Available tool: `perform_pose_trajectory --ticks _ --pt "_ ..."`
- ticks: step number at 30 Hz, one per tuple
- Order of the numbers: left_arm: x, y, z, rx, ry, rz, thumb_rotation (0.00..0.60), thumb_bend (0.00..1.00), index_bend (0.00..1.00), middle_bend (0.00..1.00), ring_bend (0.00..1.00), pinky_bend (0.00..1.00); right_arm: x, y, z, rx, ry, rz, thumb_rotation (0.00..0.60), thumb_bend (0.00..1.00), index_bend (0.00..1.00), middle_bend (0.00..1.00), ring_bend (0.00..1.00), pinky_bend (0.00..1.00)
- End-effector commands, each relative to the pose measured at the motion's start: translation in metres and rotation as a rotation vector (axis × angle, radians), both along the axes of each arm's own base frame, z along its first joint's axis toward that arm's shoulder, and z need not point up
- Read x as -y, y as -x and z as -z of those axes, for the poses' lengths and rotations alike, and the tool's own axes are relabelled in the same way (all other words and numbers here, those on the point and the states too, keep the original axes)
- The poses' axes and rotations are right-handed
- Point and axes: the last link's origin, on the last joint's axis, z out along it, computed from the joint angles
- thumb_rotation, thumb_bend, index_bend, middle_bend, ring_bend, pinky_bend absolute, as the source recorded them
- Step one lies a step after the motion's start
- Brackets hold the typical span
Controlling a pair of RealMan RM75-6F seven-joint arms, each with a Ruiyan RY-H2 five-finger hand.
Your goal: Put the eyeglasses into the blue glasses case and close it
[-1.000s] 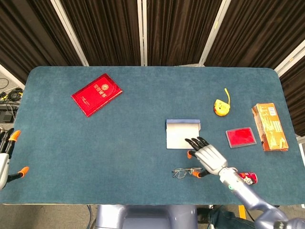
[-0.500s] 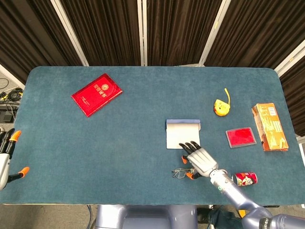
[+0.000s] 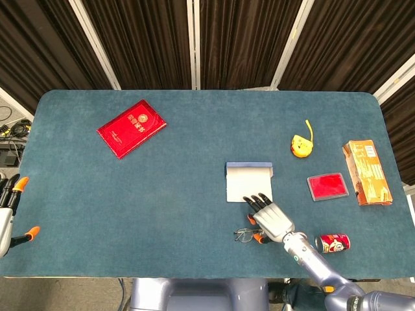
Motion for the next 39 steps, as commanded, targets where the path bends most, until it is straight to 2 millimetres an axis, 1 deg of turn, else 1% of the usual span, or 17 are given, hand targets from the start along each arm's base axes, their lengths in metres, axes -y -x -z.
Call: perform_pose_trajectory --ticks 1,7,15,24,33,39 --pt "0.0000 0.0002 0.0000 -0.001 0.000 -0.001 0.600 0.00 0.00 0.00 0.00 0.00 -0.0003 0.0012 0.0003 -0.003 -0.001 -0.001 0.600 0.28 0.50 0.00 0.00 0.00" --pt "0.0000 0.0000 0.0017 -0.005 0.005 -0.003 0.600 0.00 0.00 0.00 0.00 0.00 -0.0003 0.0048 0.0012 -0.005 -0.002 0.004 0.600 0.29 0.51 0.00 0.00 0.00" --pt "-0.0002 -0.0003 0.0025 -0.007 0.004 -0.003 0.600 0.00 0.00 0.00 0.00 0.00 -0.0011 0.0037 0.0051 -0.005 -0.006 -0.008 0.600 0.32 0.52 0.00 0.00 0.00" --pt "-0.0002 0.0004 0.0015 -0.006 0.002 -0.005 0.600 0.00 0.00 0.00 0.00 0.00 -0.0019 0.0034 0.0077 -0.009 -0.008 -0.014 0.600 0.36 0.56 0.00 0.00 0.00" --pt "-0.0002 0.0003 0.0022 -0.008 0.004 -0.006 0.600 0.00 0.00 0.00 0.00 0.00 -0.0033 0.0068 0.0092 -0.019 -0.011 -0.015 0.600 0.38 0.59 0.00 0.00 0.00" --pt "-0.0005 0.0001 0.0026 -0.009 0.004 -0.006 0.600 0.00 0.00 0.00 0.00 0.00 -0.0034 0.0067 0.0086 -0.015 -0.010 -0.018 0.600 0.42 0.62 0.00 0.00 0.00"
